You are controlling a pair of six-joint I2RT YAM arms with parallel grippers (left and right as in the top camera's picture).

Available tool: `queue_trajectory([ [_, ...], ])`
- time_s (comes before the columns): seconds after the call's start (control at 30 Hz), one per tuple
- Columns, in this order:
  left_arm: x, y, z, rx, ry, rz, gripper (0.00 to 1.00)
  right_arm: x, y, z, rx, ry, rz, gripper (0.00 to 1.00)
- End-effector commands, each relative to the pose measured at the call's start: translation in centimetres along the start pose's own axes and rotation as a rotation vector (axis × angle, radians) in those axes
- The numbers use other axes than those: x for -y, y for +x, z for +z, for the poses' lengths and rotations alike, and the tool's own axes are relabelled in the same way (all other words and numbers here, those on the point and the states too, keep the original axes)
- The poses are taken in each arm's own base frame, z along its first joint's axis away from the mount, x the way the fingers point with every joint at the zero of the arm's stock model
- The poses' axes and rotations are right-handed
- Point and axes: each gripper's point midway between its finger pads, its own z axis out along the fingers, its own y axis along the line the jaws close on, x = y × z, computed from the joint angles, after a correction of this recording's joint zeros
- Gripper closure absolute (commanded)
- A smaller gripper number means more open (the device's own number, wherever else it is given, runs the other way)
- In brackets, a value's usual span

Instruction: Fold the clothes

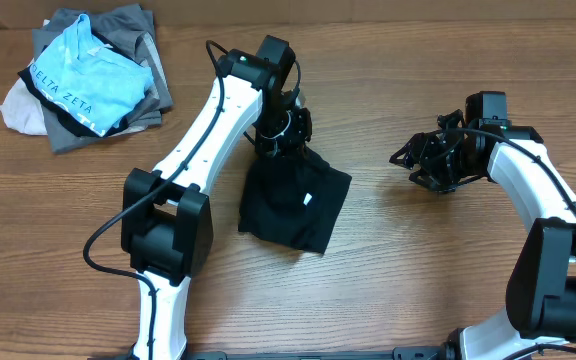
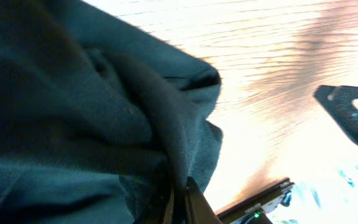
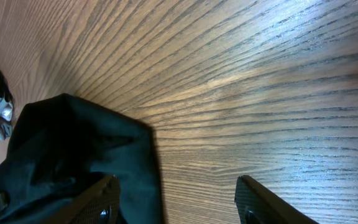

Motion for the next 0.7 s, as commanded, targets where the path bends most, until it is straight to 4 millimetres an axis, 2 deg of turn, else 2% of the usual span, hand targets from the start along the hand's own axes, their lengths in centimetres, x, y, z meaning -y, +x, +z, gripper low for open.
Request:
queue_trajectory([
  [0.0,2.1,1.0,0.8,-0.04,0.063,0.001,0.91,-0.7,-0.6,-0.3,0.014,-0.016,-0.025,0.37],
  [0.17,3.5,1.8,1.8,-0.041,0.054,0.04,0.87,-0.8,-0.7,-0.3,0.017,-0.018,-0.027,0.36],
  [0.2,3.9,1.9,2.0,-0.039,0.057,0.047,0.81,-0.8,-0.7,-0.3,0.017,-0.018,-0.026,0.37],
  [0.23,4.3,2.0,2.2,-0.036,0.06,0.06,0.68,-0.8,-0.7,-0.3,0.017,-0.018,-0.026,0.37],
  [0.27,4.7,2.1,2.4,-0.032,0.064,0.076,0.65,-0.8,-0.7,-0.3,0.016,-0.017,-0.026,0.37],
  [0.4,6.3,2.6,3.2,-0.026,0.077,0.124,0.61,-0.8,-0.7,-0.3,0.016,-0.017,-0.024,0.37],
  [0.53,8.0,3.3,3.6,-0.034,0.122,0.184,0.68,-0.8,-0.7,-0.3,0.016,-0.018,-0.022,0.36],
  [0.67,9.8,3.0,2.0,-0.023,0.213,0.265,0.57,-0.8,-0.7,-0.3,0.017,-0.018,-0.022,0.33],
])
